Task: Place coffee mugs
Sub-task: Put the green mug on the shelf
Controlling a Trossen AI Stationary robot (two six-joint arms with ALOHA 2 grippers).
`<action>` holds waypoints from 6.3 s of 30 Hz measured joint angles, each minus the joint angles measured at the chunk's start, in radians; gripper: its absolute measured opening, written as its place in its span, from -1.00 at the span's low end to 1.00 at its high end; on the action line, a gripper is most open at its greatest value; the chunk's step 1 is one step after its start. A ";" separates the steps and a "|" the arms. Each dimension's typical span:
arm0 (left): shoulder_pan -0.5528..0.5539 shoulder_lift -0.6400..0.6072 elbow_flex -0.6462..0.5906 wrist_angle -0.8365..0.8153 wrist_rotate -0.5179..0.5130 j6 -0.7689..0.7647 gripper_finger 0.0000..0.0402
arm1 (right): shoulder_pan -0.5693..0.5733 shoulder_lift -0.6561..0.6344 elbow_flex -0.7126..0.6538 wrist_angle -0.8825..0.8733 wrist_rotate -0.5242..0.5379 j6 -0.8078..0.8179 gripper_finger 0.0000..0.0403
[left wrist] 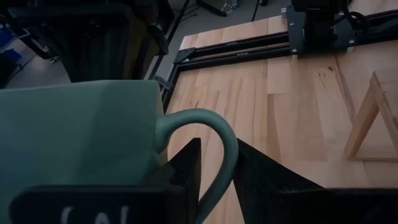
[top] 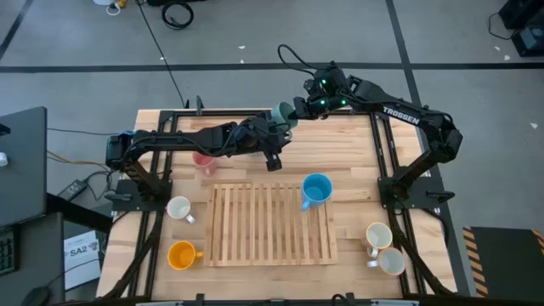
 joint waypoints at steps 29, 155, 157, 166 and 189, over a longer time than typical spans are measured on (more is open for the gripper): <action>0.002 0.003 -0.003 -0.014 -0.007 -0.037 -0.85 | 0.002 -0.003 0.002 0.005 0.044 -0.056 -0.68; -0.169 -0.022 -0.663 1.138 0.879 -0.065 -0.19 | 0.073 -0.177 0.000 -0.079 -0.046 -0.520 -0.55; -0.167 -0.022 -0.663 1.138 0.879 -0.065 -0.14 | 0.073 -0.177 0.000 -0.079 -0.046 -0.520 -0.56; -0.147 -0.022 -0.664 1.141 0.881 -0.187 -0.08 | 0.073 -0.177 0.000 -0.079 -0.047 -0.520 -0.56; -0.142 -0.028 -0.664 1.127 0.879 -0.211 -0.08 | 0.074 -0.177 0.000 -0.079 -0.050 -0.519 -0.55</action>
